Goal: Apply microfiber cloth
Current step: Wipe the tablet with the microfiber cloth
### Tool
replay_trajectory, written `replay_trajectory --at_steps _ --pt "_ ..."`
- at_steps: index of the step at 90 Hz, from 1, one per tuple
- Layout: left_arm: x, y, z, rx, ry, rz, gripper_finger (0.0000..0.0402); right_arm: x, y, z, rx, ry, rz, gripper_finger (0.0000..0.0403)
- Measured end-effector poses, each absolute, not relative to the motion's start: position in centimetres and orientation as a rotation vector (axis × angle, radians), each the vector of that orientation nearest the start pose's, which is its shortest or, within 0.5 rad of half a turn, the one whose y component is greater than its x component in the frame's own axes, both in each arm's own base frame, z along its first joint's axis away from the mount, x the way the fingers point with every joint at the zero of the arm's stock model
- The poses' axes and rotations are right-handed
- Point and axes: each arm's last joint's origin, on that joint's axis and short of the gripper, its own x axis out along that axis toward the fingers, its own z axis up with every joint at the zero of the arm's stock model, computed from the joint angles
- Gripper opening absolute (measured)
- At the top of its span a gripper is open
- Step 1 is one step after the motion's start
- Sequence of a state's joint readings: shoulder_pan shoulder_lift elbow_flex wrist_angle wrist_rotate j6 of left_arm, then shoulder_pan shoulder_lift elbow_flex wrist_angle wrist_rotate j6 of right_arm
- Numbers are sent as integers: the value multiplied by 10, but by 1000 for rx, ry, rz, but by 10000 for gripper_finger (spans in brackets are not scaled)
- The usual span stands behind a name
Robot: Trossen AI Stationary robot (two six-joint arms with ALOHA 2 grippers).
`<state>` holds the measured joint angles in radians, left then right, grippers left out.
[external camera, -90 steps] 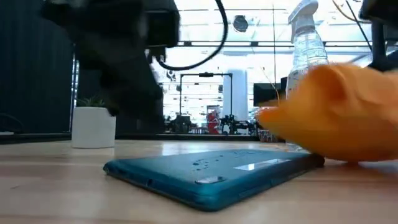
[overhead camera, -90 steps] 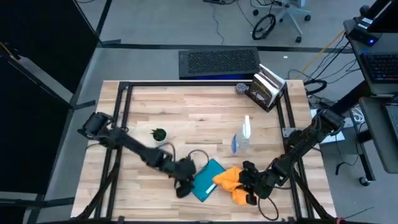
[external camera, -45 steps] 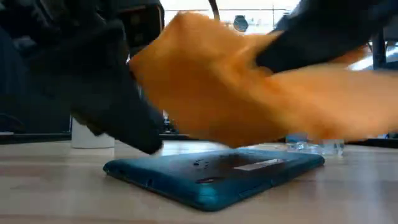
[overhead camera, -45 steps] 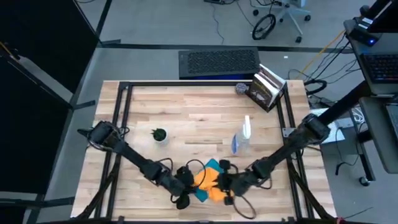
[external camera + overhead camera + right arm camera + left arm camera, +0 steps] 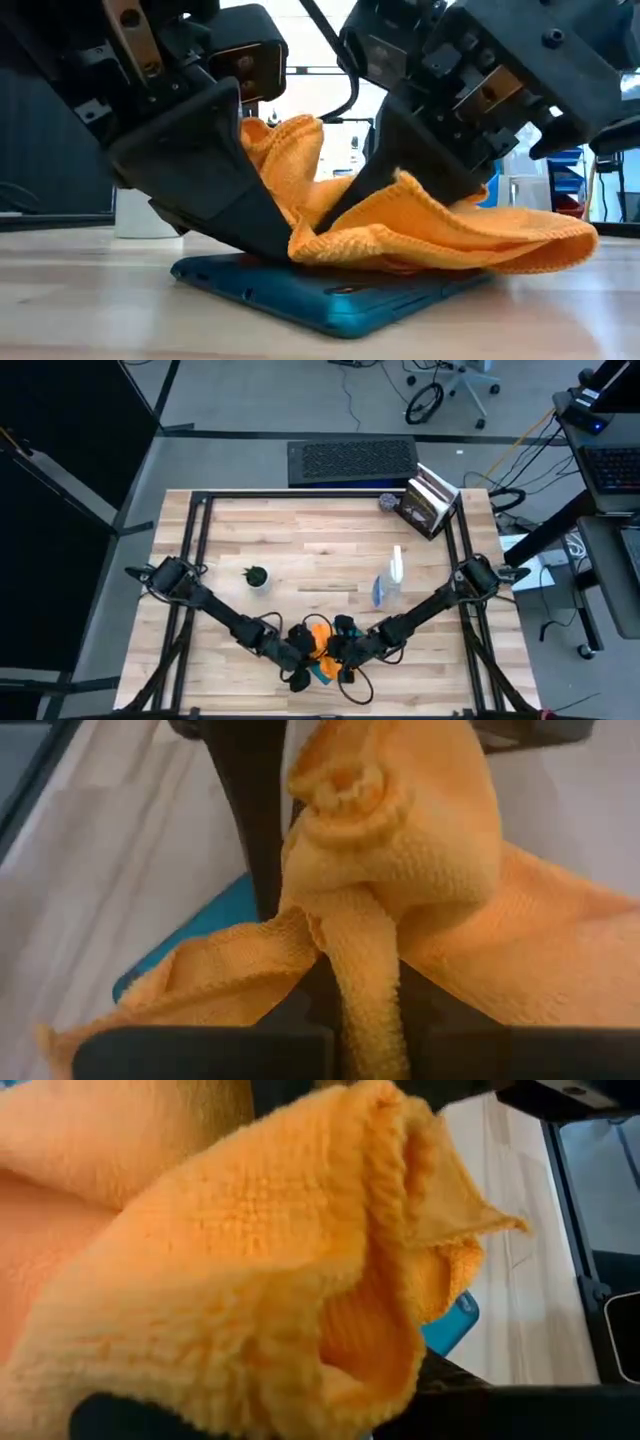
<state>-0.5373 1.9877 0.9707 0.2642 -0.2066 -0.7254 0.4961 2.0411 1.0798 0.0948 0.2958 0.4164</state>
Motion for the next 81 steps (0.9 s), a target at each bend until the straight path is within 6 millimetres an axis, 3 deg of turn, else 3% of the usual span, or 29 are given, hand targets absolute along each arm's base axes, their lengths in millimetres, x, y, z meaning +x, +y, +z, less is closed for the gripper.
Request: replay_trajectory --at_steps 50,63,74,81 --pt "322 -185 96 -404 793 -30 10 311 143 117 -151 1097 -309 16" --pt "322 -185 96 -404 789 -28 10 308 145 140 -92 1019 -264 16" --pt "322 -185 96 -403 790 -28 11 316 163 172 -6 793 -151 16" --pt "322 -185 96 -403 790 -28 11 320 177 177 13 699 -83 16"
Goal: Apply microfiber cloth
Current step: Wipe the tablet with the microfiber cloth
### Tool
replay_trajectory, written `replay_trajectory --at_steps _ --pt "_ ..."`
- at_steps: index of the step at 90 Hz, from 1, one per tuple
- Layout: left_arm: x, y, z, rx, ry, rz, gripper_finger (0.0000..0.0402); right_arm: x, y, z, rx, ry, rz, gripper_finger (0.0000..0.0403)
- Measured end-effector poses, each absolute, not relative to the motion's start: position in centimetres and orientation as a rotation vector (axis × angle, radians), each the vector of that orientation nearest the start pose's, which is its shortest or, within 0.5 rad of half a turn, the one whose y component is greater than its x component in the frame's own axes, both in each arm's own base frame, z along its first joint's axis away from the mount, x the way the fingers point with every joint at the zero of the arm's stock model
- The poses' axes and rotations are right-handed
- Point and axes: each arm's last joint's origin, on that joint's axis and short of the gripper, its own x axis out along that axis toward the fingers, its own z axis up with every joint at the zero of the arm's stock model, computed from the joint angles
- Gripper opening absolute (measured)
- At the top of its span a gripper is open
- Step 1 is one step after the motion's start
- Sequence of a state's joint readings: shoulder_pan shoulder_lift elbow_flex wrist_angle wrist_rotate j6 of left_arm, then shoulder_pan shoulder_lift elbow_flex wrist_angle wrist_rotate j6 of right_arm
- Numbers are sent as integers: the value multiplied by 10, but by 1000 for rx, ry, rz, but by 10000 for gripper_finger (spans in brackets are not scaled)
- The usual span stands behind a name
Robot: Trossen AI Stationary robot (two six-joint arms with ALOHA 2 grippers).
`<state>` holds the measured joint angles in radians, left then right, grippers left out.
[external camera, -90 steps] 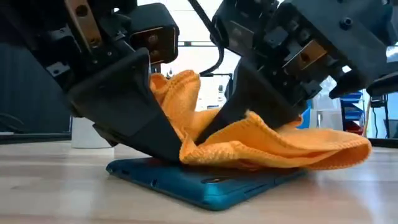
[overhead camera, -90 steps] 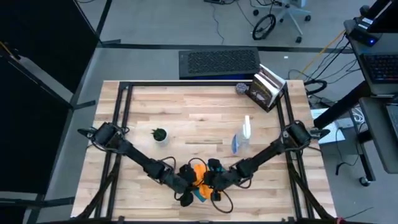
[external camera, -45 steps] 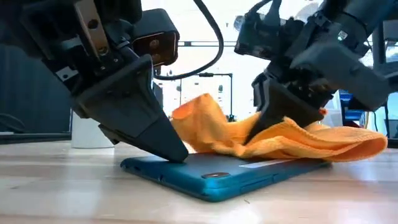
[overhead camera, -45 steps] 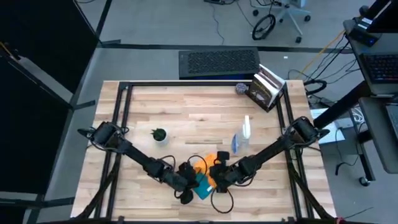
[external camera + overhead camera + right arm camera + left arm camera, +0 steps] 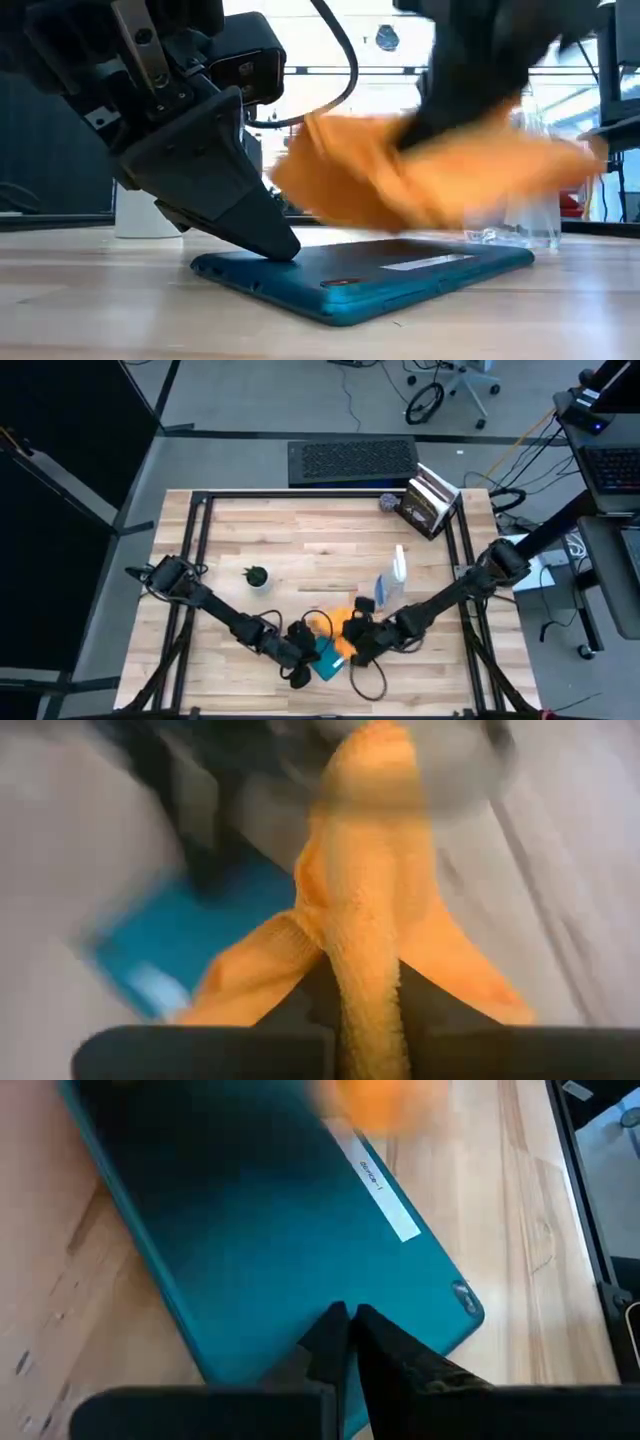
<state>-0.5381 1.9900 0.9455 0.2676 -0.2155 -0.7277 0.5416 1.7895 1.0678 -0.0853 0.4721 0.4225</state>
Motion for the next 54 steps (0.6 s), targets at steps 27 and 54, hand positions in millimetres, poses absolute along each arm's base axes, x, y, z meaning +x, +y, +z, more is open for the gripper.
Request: replay_trajectory --at_steps 27,54 --pt "322 -185 96 -401 781 -22 11 337 210 123 87 679 154 16" --pt "322 -184 96 -399 771 -13 11 360 213 98 75 672 133 16"
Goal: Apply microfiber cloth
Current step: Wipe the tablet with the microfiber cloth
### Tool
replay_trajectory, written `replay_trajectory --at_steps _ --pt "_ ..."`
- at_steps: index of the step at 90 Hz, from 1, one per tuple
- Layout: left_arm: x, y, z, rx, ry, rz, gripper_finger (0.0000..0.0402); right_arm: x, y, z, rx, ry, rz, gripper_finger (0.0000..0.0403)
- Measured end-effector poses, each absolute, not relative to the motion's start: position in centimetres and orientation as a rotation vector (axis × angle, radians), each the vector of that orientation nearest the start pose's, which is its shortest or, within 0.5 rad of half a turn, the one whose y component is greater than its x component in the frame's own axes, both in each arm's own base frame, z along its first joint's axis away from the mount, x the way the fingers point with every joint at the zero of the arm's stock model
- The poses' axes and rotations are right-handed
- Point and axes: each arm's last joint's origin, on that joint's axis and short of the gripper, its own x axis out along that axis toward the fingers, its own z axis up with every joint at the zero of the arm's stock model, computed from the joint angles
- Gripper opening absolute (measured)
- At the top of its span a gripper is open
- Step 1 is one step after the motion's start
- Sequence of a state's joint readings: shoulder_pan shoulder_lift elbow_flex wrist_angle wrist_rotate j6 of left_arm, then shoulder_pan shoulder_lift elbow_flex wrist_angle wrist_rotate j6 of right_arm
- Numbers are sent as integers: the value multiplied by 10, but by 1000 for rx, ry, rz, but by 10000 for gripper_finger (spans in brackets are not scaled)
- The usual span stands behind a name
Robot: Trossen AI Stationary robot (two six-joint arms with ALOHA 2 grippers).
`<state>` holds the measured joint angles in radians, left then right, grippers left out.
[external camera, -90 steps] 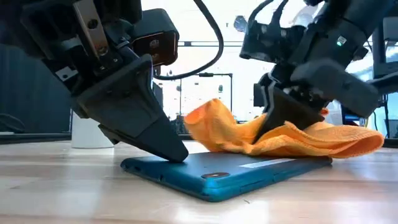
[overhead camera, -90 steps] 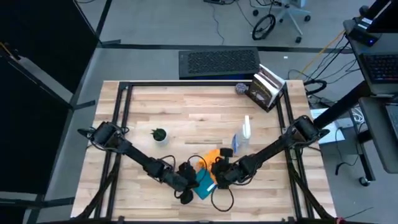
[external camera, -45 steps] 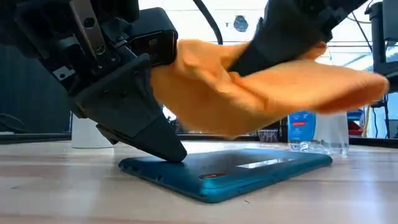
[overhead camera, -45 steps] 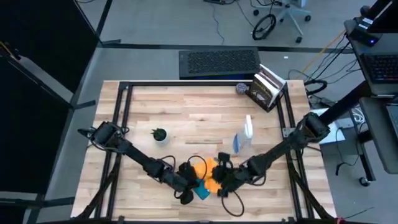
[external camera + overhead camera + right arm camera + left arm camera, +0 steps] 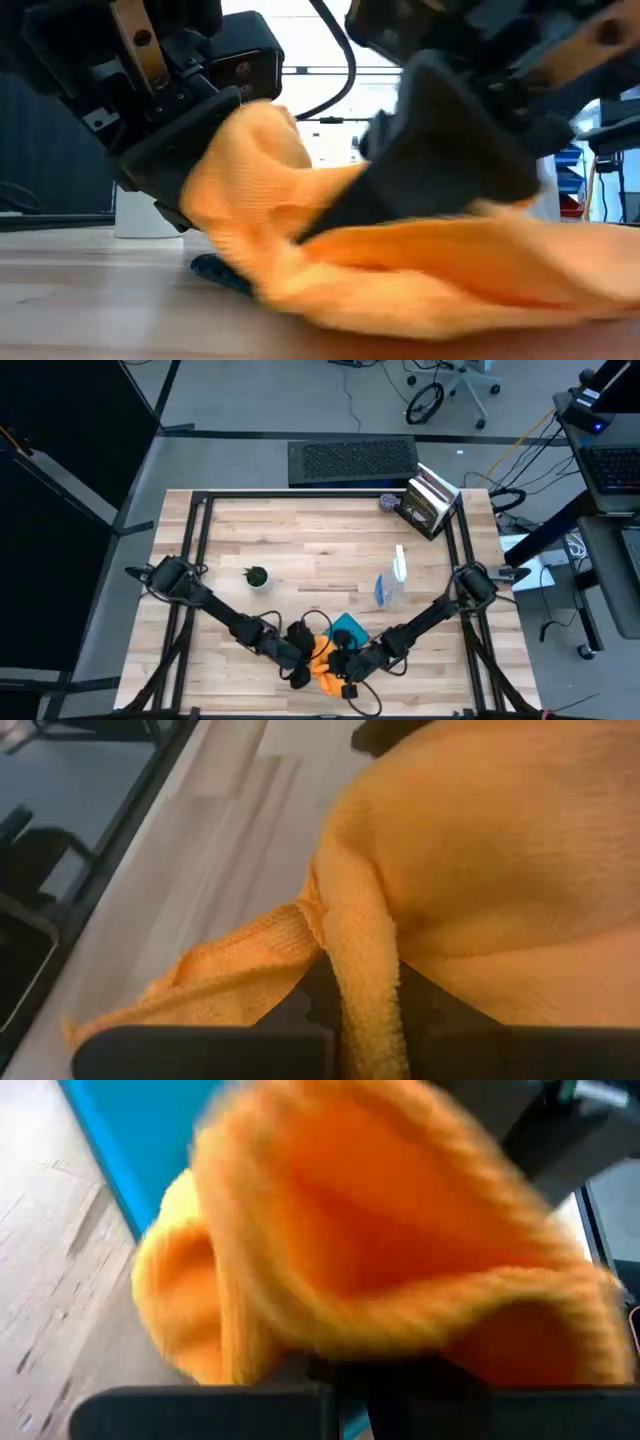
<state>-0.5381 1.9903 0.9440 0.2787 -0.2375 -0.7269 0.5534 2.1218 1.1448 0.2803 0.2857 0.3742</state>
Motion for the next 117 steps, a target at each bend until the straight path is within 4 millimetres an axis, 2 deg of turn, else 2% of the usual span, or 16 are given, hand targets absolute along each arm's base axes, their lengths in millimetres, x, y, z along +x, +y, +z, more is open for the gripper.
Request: replay_trajectory --at_steps 18,40,63,85,95,106,117 --pt "321 -186 96 -379 771 -3 11 354 205 95 32 805 75 16" --pt "318 -187 94 -344 789 -5 11 338 190 107 -119 918 -89 16" --pt "318 -187 94 -343 794 -14 11 327 159 110 -303 1035 -296 16" --pt "318 -188 94 -354 800 -31 11 328 125 114 -306 1115 -422 16" --pt "317 -189 94 -356 805 -40 11 330 129 137 -229 1074 -381 16" --pt "317 -189 94 -357 804 -39 11 336 144 168 -117 890 -326 16" --pt "318 -189 95 -352 801 -38 11 344 161 170 -39 770 -247 16"
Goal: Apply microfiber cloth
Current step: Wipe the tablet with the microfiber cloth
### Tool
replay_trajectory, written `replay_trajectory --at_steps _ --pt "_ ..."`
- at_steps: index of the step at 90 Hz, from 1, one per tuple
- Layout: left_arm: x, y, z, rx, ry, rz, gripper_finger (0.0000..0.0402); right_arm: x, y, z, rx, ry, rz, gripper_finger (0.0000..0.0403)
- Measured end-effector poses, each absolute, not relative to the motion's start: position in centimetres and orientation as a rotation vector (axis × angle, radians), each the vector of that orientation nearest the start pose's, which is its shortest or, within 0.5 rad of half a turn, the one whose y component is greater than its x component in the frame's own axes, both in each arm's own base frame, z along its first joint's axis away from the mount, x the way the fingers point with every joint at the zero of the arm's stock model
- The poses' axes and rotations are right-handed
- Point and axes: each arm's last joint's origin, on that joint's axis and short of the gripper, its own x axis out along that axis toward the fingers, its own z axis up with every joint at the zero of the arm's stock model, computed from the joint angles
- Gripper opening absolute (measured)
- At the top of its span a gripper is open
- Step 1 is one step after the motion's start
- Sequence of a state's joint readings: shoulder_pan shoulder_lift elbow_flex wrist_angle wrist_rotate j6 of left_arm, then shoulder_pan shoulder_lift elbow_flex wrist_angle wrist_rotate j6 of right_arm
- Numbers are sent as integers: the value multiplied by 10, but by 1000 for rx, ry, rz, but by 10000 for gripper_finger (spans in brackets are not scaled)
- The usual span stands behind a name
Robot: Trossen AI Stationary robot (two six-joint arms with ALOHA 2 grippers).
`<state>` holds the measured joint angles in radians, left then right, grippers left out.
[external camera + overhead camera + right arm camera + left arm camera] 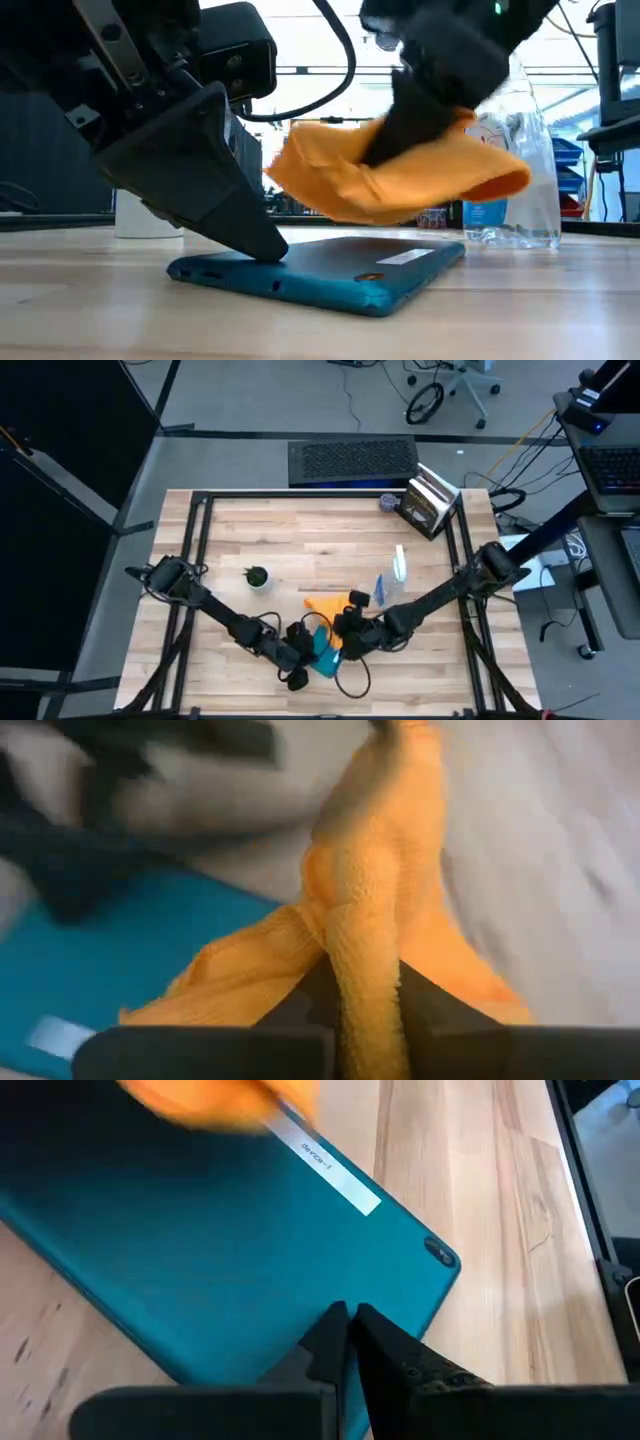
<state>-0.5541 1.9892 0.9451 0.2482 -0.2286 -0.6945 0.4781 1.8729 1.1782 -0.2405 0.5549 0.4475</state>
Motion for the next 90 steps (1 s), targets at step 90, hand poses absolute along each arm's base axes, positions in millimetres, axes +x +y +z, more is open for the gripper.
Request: replay_trajectory --at_steps 90 --pt "318 -190 95 -323 772 -23 11 328 137 141 -221 1020 -455 16"
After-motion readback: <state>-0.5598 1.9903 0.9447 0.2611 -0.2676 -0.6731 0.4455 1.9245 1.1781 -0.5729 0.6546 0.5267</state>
